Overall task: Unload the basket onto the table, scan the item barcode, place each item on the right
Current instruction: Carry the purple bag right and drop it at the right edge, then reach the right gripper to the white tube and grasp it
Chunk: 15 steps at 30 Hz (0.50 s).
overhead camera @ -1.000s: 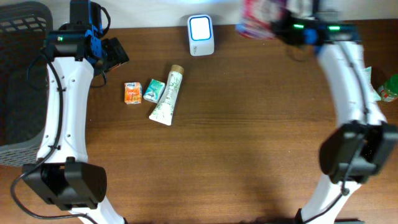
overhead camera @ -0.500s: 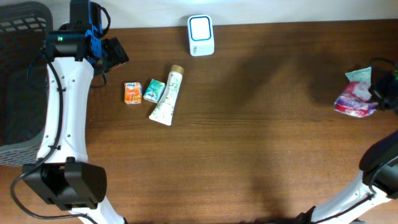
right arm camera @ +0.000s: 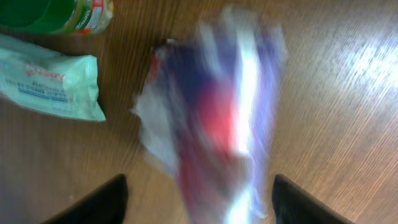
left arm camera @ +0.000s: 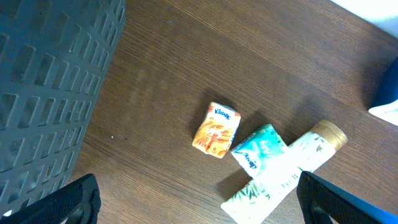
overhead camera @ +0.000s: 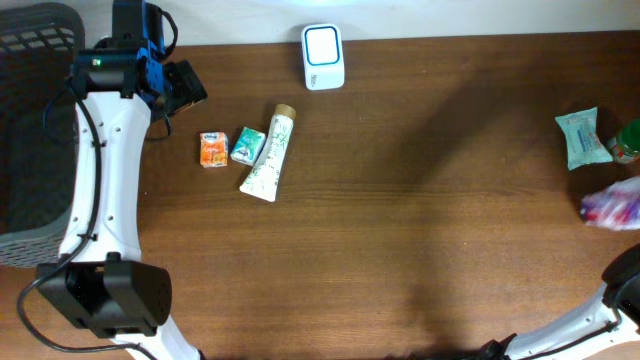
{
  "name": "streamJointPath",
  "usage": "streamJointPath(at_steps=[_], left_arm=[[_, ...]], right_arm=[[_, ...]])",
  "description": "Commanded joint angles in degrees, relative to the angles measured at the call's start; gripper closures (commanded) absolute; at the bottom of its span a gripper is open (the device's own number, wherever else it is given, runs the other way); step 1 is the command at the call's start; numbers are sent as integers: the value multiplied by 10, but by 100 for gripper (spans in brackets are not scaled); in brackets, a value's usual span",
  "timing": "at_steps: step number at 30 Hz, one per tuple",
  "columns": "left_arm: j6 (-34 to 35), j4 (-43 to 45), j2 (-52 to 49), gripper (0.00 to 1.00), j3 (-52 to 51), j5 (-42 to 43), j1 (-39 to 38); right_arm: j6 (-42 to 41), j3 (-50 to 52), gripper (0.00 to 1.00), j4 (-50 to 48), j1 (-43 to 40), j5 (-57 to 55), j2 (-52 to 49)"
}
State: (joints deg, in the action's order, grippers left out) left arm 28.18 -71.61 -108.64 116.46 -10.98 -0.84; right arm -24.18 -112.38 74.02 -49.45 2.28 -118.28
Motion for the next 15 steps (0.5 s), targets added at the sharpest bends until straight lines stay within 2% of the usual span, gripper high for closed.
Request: streamJointPath(at_steps=[1,3,8,10,13,15], left_arm=[[5,-1,0,1,-1,-4,-1],[5,-1,0,1,-1,-4,-1],[5,-1,0,1,-1,-4,-1],[5,-1,0,1,-1,-4,-1],[5,-1,0,1,-1,-4,-1],[5,-1,0,1,-1,-4,-1]], right_arm=[[0,3,17,5,3,70,3],[0,0,14,12,3,109,19],[21,-6,14,16,9,228,125],[81,-6,14,26,43,287,150],[136,0,12,45,143,292,146],[144,6,10,36,212,292,137]])
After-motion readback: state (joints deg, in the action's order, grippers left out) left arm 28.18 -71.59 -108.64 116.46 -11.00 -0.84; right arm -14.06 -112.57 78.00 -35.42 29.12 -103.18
